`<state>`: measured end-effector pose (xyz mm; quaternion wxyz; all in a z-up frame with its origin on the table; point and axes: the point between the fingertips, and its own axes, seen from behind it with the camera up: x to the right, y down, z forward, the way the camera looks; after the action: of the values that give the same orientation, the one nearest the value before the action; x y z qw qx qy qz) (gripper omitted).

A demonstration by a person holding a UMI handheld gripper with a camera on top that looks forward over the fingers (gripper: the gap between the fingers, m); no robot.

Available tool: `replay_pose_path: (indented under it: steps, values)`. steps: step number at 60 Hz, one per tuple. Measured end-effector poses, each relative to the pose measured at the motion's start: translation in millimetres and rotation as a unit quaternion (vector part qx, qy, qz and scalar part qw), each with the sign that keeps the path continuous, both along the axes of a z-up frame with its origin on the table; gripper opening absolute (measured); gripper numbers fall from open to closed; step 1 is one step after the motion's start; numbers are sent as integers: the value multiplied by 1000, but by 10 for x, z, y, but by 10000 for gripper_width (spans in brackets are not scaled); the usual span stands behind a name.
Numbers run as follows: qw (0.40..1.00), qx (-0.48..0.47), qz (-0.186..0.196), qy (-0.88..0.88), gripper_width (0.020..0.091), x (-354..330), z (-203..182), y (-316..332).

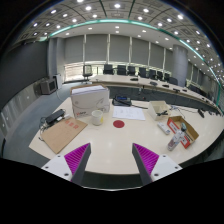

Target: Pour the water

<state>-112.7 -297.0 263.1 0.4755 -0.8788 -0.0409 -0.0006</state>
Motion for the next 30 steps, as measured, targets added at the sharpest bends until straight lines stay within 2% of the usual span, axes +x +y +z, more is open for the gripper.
replay_pose_path:
  steps: [8,30]
  values:
    - [1000,-6,-19,3,847,237,-43,-2]
    - [998,7,-55,21,850,1864,-565,216]
